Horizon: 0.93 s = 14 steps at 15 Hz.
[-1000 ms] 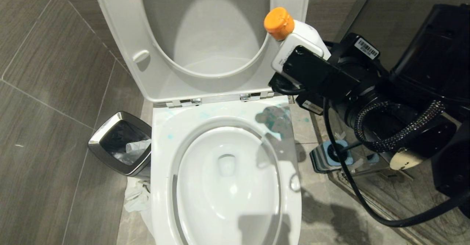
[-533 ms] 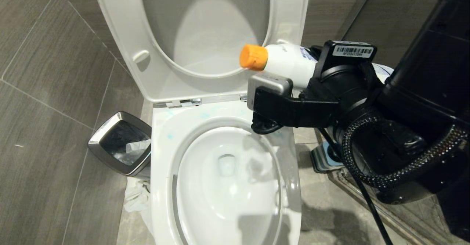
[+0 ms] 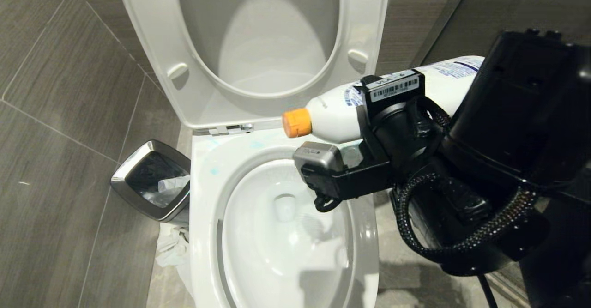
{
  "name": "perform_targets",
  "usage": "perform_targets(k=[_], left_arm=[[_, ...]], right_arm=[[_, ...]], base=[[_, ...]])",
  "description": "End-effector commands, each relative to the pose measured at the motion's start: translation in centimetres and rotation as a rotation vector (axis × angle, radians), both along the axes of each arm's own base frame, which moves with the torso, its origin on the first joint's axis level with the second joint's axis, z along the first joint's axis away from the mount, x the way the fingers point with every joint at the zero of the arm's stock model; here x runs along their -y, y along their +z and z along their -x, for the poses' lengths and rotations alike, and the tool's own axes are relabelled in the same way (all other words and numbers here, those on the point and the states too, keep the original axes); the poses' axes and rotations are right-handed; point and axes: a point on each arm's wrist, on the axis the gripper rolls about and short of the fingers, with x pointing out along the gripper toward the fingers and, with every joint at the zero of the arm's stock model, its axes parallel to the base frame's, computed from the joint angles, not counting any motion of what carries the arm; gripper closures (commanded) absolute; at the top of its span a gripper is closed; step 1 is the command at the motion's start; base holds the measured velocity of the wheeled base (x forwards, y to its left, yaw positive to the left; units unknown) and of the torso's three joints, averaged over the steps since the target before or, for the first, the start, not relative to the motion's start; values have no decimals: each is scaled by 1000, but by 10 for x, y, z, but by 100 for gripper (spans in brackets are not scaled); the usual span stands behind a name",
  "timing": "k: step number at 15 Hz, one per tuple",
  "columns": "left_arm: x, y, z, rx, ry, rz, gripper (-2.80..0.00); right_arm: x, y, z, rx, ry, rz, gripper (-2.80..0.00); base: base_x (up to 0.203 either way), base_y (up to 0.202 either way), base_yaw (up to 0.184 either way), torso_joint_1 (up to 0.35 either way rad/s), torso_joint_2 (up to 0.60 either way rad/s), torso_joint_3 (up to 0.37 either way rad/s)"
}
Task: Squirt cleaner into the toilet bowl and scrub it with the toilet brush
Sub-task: Pour in the cleaning agent
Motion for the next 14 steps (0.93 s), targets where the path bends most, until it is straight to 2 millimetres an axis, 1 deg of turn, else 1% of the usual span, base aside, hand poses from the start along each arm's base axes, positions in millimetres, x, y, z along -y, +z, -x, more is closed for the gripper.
perform_targets(k=[1,4,8,10,12,14], left_arm=[[0,0,0,-1,0,0,0],[0,0,0,-1,2,0,0],[0,0,0,-1,0,0,0],[0,0,0,-1,0,0,0],[0,0,0,-1,0,0,0],[0,0,0,-1,0,0,0]], right_arm=[[-11,-8,2,-4,8,112,0],[-23,-14,3,-3,4,223,0],[-21,-16,4,-17,-57,283,0],[-19,-16,9,-15,-90,311,0],[-20,-19,16,-3,-126,318,0],[-24,-21,17,11,-162,345,0]], base=[[0,0,0,0,0,0],[0,0,0,0,0,0],[0,0,0,0,0,0],[0,0,0,0,0,0],[0,0,0,0,0,0],[0,0,0,0,0,0]])
